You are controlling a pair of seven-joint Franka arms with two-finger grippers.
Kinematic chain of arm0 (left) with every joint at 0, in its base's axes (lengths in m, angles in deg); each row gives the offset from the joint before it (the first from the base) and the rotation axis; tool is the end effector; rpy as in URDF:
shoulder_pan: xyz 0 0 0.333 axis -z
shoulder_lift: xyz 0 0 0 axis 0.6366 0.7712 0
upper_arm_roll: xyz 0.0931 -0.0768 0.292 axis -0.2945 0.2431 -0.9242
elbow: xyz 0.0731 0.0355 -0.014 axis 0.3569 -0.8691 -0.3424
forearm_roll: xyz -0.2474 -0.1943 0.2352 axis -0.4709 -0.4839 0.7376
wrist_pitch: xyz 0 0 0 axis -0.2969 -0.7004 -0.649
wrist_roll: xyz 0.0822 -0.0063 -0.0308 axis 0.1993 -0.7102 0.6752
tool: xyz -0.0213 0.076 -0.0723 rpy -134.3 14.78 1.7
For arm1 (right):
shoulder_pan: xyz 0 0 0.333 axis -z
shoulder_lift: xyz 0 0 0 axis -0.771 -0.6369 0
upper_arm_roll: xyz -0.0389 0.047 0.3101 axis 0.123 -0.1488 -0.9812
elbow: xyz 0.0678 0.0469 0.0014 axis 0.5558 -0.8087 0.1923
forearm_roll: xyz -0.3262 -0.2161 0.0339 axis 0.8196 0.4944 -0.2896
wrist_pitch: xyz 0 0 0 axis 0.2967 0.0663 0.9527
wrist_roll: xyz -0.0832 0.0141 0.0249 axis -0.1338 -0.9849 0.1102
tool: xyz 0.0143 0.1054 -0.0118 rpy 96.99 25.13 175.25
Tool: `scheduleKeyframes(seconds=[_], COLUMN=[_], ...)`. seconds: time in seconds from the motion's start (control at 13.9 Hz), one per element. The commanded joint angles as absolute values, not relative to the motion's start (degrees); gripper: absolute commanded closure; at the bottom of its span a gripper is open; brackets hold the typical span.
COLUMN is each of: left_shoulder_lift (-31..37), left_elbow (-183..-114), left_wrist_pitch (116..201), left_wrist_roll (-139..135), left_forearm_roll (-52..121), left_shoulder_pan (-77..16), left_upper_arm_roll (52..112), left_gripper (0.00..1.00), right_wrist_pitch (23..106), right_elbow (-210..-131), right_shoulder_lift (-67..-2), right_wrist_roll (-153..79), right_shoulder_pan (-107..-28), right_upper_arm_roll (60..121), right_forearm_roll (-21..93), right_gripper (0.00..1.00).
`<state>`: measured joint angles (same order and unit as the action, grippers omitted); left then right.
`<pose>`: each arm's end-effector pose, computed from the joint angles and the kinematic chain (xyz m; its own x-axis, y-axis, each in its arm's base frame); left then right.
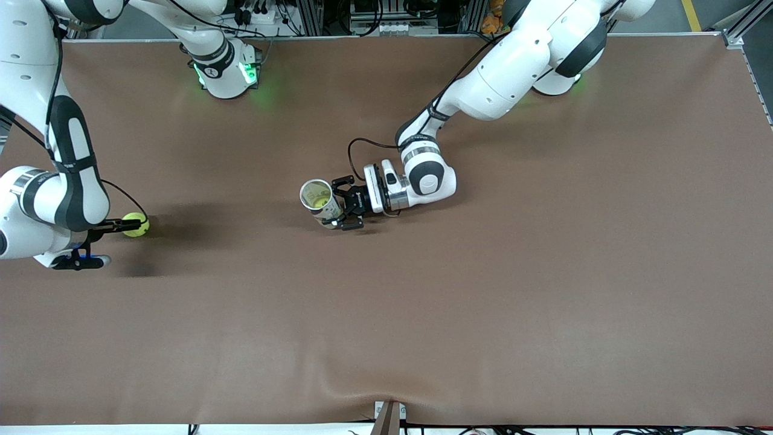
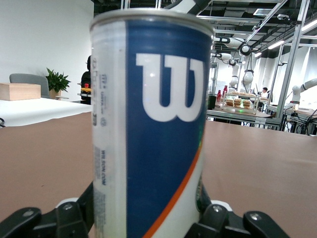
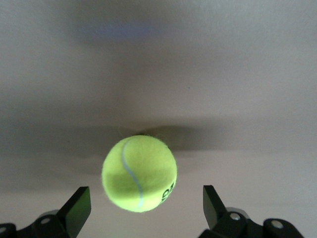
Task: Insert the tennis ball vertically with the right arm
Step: 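Lift the second ball with the right gripper and carry it toward the can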
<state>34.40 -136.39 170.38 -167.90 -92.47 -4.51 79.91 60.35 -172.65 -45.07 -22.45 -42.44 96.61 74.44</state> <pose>0.4490 -0.5415 0.0973 0.1224 -0.0149 0.9924 -0.9726 -0.2008 0.1169 0.5817 -0.2014 0.2112 0.9129 0.0221 -0.4076 0.0223 -0.9997 -0.0042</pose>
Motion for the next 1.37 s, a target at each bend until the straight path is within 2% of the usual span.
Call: scheduleKeyframes(seconds=[0.0,0.22,1.01,1.29], left_shoulder_lift=[34.94,34.94,34.94,34.94], left_elbow=[-137.77,-137.77,-137.77,-137.77], left_wrist_pitch=[170.35,170.35,170.35,170.35], left_wrist_roll=[-180.74,-180.74,-180.74,-180.74], left_forearm_roll=[-94.9,-94.99,-94.99,-94.9], left_shoulder_pan=[-4.82,-4.82,-4.82,-4.82], left_upper_arm_roll=[80.67,80.67,80.67,80.67], left_gripper=[0.25,0.3,0.3,0.3], right_wrist_pitch=[61.7,61.7,61.7,61.7], right_elbow=[-173.02,-173.02,-173.11,-173.11], right_shoulder_lift=[-45.76,-45.76,-46.55,-46.64], right_wrist_roll=[-21.64,-21.56,-21.64,-21.64], right_shoulder_pan=[-41.12,-41.12,-41.39,-41.39], right_upper_arm_roll=[95.41,95.32,95.14,95.14], right_forearm_roll=[75.42,74.98,74.63,74.54], right_gripper=[0.0,0.0,0.02,0.34])
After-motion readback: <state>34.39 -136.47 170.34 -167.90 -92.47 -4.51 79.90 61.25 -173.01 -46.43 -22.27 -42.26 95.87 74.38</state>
